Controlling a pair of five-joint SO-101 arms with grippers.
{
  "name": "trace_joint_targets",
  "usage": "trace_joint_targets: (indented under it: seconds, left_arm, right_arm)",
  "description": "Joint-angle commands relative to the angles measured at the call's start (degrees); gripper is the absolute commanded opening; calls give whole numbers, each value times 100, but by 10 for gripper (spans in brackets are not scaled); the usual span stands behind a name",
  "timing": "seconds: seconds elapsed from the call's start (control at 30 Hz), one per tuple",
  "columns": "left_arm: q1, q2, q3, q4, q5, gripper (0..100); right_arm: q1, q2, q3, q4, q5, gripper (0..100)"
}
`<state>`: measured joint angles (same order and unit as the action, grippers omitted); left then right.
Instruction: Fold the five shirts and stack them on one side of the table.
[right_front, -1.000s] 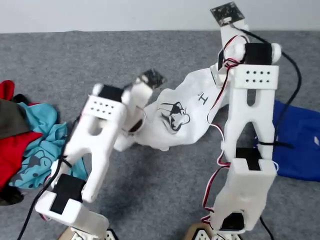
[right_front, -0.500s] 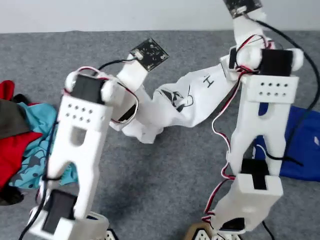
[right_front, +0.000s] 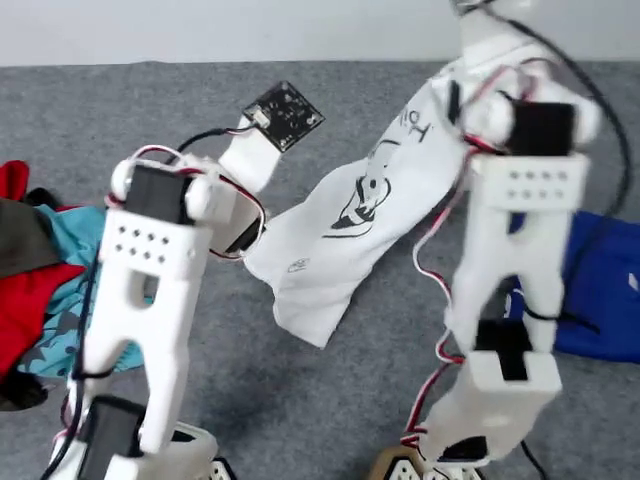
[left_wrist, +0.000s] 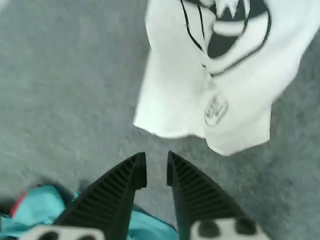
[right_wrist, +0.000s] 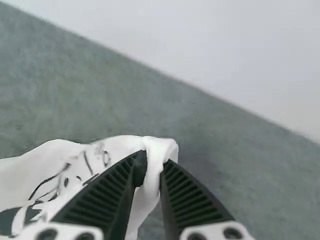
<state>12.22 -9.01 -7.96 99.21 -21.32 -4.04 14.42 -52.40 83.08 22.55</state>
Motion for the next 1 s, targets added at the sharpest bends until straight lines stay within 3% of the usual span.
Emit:
trace_joint_targets:
  seconds: [0.0, 0.37, 0.57, 0.77, 0.9, 0.97]
  left_arm:
    - [79, 62, 48, 123, 70, 98]
    - [730, 738, 259, 79, 70, 99]
    - [791, 1890, 286, -475, 70, 100]
    - [800, 2655, 277, -879, 79, 167]
    - [800, 2936, 277, -1011, 97, 151]
    - [800, 2954, 259, -1002, 79, 85]
  right_arm:
    - [-347, 13, -88, -251, -18, 9]
    - [-673, -233, -677, -215, -316, 9]
    - [-488, -224, -519, -48, -325, 9]
    - [-409, -224, -422, 110, -325, 9]
    - [-409, -224, -422, 154, -325, 9]
    - [-365, -242, -422, 154, -316, 9]
